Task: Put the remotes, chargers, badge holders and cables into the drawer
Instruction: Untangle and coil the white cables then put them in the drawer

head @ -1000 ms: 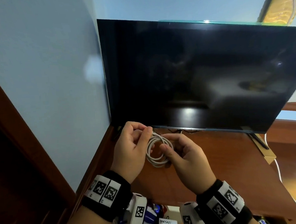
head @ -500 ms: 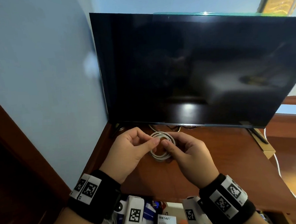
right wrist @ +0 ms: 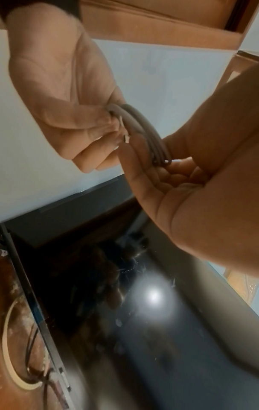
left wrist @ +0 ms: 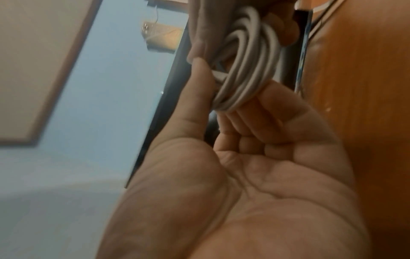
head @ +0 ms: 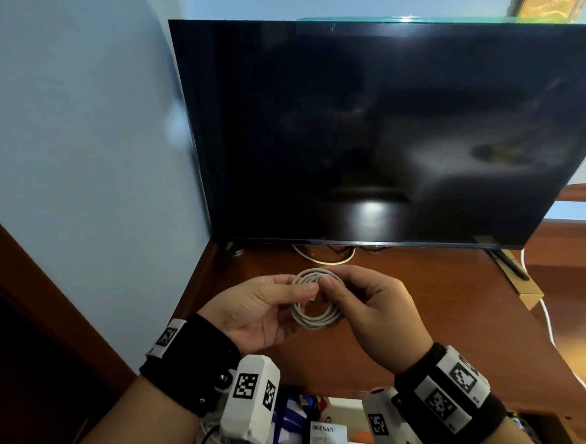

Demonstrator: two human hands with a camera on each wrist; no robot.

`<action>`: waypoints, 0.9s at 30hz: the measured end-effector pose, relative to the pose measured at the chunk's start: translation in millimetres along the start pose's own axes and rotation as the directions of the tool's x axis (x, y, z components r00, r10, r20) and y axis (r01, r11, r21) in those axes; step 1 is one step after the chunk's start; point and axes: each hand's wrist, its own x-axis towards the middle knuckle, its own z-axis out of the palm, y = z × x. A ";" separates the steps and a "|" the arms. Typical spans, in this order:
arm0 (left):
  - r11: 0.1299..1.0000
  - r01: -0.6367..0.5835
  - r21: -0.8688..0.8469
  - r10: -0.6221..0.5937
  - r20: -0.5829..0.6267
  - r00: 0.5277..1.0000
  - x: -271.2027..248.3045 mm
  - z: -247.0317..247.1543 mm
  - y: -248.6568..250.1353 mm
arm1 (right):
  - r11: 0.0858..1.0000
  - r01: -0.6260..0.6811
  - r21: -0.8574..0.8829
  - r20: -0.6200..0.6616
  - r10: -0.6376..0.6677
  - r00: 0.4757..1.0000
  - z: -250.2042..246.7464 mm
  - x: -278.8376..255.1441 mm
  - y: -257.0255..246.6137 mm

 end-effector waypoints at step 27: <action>0.913 -0.350 0.208 0.403 -0.344 0.848 5.4 6.2 -9.9 | 0.990 -0.110 0.091 -0.047 0.115 0.992 3.8 5.0 15.0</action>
